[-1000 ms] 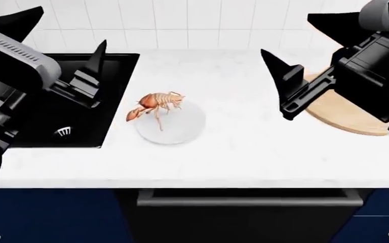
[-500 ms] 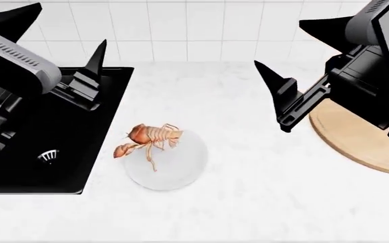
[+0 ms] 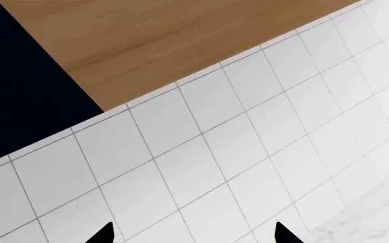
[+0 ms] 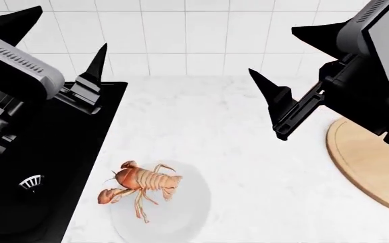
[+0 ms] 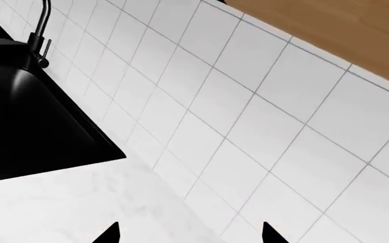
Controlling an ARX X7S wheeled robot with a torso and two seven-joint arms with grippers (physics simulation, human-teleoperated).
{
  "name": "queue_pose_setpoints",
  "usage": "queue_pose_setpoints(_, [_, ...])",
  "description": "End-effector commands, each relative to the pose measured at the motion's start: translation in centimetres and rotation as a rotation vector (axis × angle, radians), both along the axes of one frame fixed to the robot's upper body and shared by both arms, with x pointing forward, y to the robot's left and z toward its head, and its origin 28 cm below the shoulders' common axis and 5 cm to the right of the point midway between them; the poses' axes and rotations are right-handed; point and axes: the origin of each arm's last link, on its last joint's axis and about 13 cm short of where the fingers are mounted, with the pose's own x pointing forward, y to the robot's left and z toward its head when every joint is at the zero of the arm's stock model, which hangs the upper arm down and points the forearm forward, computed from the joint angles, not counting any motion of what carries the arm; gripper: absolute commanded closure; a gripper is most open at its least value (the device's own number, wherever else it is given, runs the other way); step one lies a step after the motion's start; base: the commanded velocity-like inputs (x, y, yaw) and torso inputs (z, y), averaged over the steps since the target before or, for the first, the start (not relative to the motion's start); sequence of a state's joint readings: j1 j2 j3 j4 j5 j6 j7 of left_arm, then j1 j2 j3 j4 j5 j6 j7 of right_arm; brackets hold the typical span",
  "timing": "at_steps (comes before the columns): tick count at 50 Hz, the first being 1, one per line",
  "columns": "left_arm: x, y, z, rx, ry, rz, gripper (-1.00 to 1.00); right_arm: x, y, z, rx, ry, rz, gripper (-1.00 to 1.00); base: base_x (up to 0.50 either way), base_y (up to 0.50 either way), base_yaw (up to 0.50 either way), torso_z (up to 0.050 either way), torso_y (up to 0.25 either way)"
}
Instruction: Pick the lobster from the plate and place it on the cutting board. Then pick the condiment bottle from the cabinet and place it next to the cutting board.
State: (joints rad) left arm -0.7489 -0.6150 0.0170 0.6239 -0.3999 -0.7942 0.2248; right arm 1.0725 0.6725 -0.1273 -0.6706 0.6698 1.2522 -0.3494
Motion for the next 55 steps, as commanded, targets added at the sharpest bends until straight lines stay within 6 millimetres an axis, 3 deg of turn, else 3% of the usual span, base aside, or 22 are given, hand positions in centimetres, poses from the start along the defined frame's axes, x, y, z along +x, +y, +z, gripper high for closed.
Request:
queue_pose_setpoints(1, [-0.2, 0.0, -0.1, 0.003, -0.002, -0.001, -1.0, -0.3, 1.5, 0.3, 0.021, 0.048, 0.108, -1.0, 0.0, 0.0, 0.0, 0.0, 0.0])
queue_pose_setpoints(14, [-0.2, 0.5, -0.4, -0.009, -0.002, 0.008, -1.0, 0.5, 6.2, -0.1, 0.004, 0.389, 0.337, -1.0, 0.0, 0.0, 0.0, 0.0, 0.0])
queue_pose_setpoints(24, [-0.3, 0.9, -1.1, -0.012, 0.011, 0.025, -1.0, 0.9, 9.4, -5.8, -0.116, 0.507, 0.462, -1.0, 0.0, 0.0, 0.0, 0.0, 0.0])
queue_pose_setpoints(31, [-0.1, 1.2, -1.7, -0.02, 0.019, 0.026, -1.0, 2.0, 10.2, -3.8, -0.141, 0.53, 0.502, -1.0, 0.0, 0.0, 0.0, 0.0, 0.0])
queue_pose_setpoints(43, [0.0, 1.2, -2.1, -0.033, 0.023, 0.009, -1.0, 3.4, 12.6, -2.8, -0.149, 0.555, 0.564, -1.0, 0.0, 0.0, 0.0, 0.0, 0.0])
queue_pose_setpoints(50, [-0.9, 2.1, -1.2, -0.056, -0.028, 0.046, -1.0, 4.9, 13.9, -4.2, -0.164, 0.607, 0.567, -1.0, 0.0, 0.0, 0.0, 0.0, 0.0])
queue_pose_setpoints(55, [-3.0, 2.9, 0.6, -0.086, -0.117, 0.085, -1.0, 5.4, 14.1, -5.4, -0.169, 0.637, 0.556, -1.0, 0.0, 0.0, 0.0, 0.0, 0.0])
